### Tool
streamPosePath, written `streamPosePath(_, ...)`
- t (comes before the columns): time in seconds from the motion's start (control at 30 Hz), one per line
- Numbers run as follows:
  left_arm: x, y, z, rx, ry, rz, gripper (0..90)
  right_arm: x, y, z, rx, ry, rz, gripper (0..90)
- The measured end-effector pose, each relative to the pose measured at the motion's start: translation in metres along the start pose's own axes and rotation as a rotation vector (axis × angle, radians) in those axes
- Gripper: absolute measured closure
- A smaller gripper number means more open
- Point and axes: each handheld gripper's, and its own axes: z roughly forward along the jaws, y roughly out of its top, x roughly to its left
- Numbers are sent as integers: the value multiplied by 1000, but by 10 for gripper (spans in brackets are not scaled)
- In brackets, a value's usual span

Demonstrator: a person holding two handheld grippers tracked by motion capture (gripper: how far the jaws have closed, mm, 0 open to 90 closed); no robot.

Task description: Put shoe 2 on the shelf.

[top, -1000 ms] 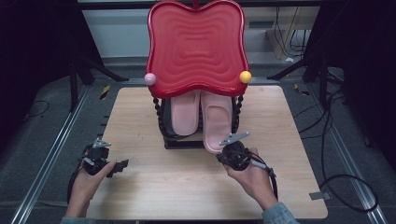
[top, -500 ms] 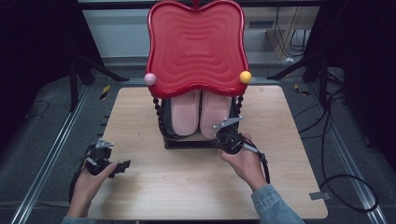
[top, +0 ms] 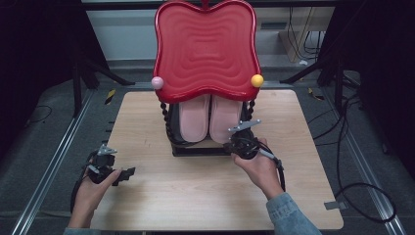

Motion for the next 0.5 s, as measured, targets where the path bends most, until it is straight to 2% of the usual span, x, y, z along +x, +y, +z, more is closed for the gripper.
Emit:
streamPosePath(0.2,1,0,0,0,-2,-1,85,-4,10,7,1,-4,8,900)
streamPosePath(0.4,1,0,0,-4,-2,-1,82,-3,8,6,-6,-3,5,898)
streamPosePath(0.47,0,0,1,-5,-3,4,76,-1,4,5,-18,12,0,873)
streamPosePath(0.5,-1,0,1,-2,-2,8,70,1,-2,4,-24,29,-7,821)
